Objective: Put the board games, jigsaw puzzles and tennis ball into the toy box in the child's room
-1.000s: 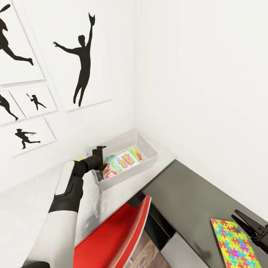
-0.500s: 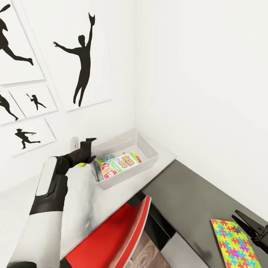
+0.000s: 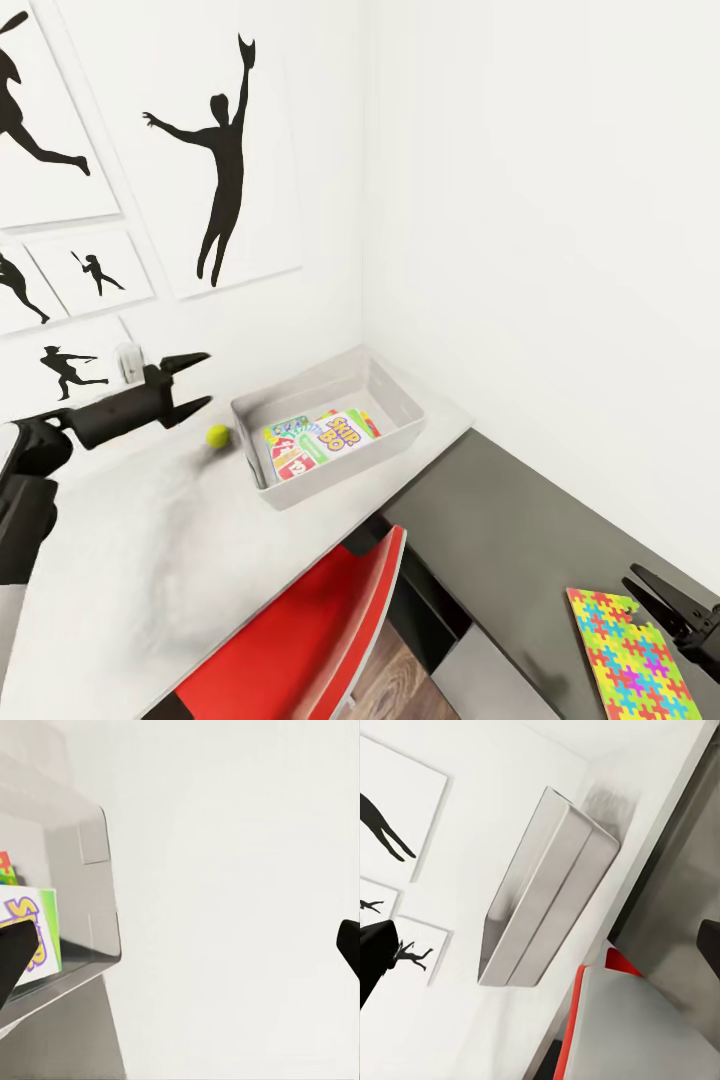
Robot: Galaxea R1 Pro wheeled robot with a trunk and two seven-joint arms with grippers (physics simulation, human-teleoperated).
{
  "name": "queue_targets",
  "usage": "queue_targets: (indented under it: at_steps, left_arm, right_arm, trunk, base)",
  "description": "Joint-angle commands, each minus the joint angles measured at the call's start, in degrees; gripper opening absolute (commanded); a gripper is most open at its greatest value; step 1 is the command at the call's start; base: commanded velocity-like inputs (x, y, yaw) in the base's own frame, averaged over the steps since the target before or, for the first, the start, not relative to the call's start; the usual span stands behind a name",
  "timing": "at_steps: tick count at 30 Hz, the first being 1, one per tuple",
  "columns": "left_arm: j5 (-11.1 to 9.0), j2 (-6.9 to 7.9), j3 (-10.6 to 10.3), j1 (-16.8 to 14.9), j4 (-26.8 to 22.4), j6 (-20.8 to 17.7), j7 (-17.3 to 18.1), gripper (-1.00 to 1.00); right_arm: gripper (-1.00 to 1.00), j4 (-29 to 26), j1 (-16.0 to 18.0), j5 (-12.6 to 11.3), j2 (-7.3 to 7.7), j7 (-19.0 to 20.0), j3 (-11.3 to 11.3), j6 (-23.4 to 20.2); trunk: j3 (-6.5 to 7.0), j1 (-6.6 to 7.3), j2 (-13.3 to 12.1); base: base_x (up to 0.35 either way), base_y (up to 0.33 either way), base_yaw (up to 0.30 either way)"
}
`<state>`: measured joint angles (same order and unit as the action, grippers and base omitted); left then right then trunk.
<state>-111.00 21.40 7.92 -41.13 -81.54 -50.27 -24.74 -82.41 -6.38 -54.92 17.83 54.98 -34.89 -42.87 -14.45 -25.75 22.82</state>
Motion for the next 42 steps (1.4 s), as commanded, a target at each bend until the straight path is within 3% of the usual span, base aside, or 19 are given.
queue_targets:
  at_steps: [1,6,12,17,20,27,30,33,42]
  left_arm:
    - [-2.1,1.50,0.1,0.1,0.0,-1.6,-0.2,1.00]
    - [-7.4,5.75,0.5,1.7,0.1,-7.3,0.2,1.00]
    - [-10.8,8.76,0.8,6.0,0.1,-9.0,0.5,1.00]
    - [-13.6,11.96,0.9,12.5,0.2,-9.6,0.9,1.00]
    - [-15.5,13.17,1.0,16.5,0.1,-9.7,2.4,1.00]
    - [-16.7,14.42,2.4,26.3,0.4,-9.7,8.9,1.00]
    - [-16.7,16.62,3.2,29.8,0.7,-9.7,10.4,1.00]
    - [-16.2,18.23,3.6,31.8,1.1,-9.7,11.0,1.00]
    - [-16.0,19.04,3.3,32.9,2.3,-9.7,11.3,1.00]
  right_arm:
    - [1.00,0.0,0.0,-0.3,0.02,-0.1,0.0,-0.3]
    - [1.00,-0.1,0.0,-0.3,-0.04,-0.1,0.0,-0.3]
    - [1.00,0.0,0.0,-0.3,0.00,-0.1,0.0,-0.3]
    - [1.00,0.0,0.0,-0.3,0.01,-0.1,0.0,-0.2]
    - [1.00,0.0,0.0,-0.3,0.01,-0.1,0.0,-0.2]
    - [1.00,0.0,0.0,-0.3,0.01,-0.1,0.0,-0.2]
    - [1.00,0.0,0.0,-0.3,0.01,-0.1,0.0,-0.1]
    - [1.00,0.0,0.0,-0.2,0.01,-0.1,0.0,-0.1]
    - [1.00,-0.1,0.0,-0.2,-0.18,-0.1,0.0,0.0]
  trunk:
    - [-0.10,-0.04,0.1]
    - [-0.10,-0.04,0.1]
    - [-0.10,-0.04,0.1]
    - [-0.10,-0.04,0.1]
    - [-0.10,-0.04,0.1]
    - [-0.10,-0.04,0.1]
    - [-0.10,-0.04,0.1]
    - [-0.10,-0.04,0.1]
    - [-0.10,-0.04,0.1]
  base:
    - [0.000,0.000,0.000]
    - [0.000,0.000,0.000]
    - [0.000,0.000,0.000]
    - [0.000,0.000,0.000]
    - [0.000,0.000,0.000]
    - [0.000,0.000,0.000]
    - [0.000,0.000,0.000]
    - [0.000,0.000,0.000]
    - [0.000,0.000,0.000]
